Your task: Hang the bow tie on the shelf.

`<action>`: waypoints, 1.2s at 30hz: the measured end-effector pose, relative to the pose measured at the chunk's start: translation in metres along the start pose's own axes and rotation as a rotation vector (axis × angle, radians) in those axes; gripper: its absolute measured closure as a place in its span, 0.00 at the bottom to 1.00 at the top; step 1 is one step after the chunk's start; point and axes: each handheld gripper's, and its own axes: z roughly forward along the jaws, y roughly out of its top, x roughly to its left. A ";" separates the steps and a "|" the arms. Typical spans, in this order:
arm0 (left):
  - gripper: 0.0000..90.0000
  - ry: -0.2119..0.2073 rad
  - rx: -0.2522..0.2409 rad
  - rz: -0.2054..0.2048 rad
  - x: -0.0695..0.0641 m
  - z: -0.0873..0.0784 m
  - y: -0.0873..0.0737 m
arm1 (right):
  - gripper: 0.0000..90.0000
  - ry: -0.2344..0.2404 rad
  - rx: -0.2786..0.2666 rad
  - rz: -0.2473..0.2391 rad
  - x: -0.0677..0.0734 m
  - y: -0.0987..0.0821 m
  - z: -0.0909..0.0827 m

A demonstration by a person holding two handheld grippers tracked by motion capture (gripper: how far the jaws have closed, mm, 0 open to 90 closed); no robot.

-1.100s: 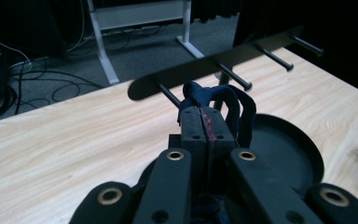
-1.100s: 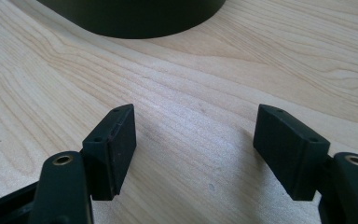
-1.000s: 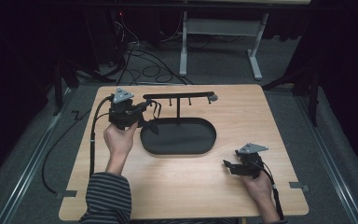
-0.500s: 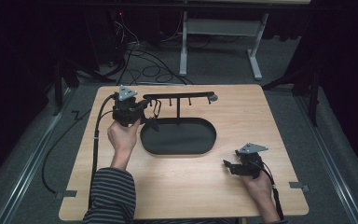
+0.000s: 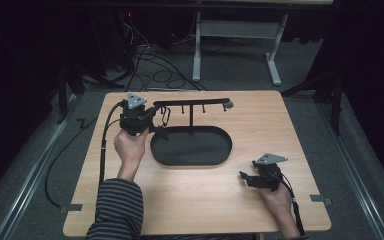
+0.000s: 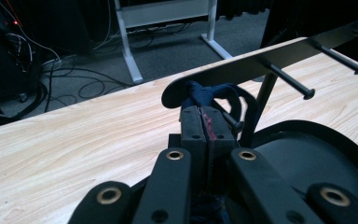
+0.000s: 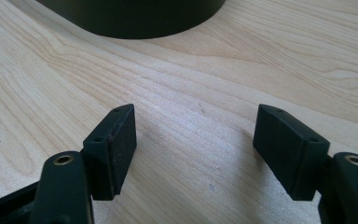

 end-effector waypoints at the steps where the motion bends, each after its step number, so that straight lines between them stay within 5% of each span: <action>1: 0.99 0.007 0.004 0.005 0.001 0.001 -0.001 | 0.35 0.000 0.000 0.000 0.000 0.000 0.000; 20: 0.92 -0.007 0.040 0.014 0.000 0.011 -0.006 | 0.35 -0.001 0.000 -0.001 0.000 0.000 0.000; 36: 0.74 -0.049 0.022 -0.025 0.004 -0.004 -0.013 | 0.35 -0.001 -0.001 -0.004 0.000 0.000 0.000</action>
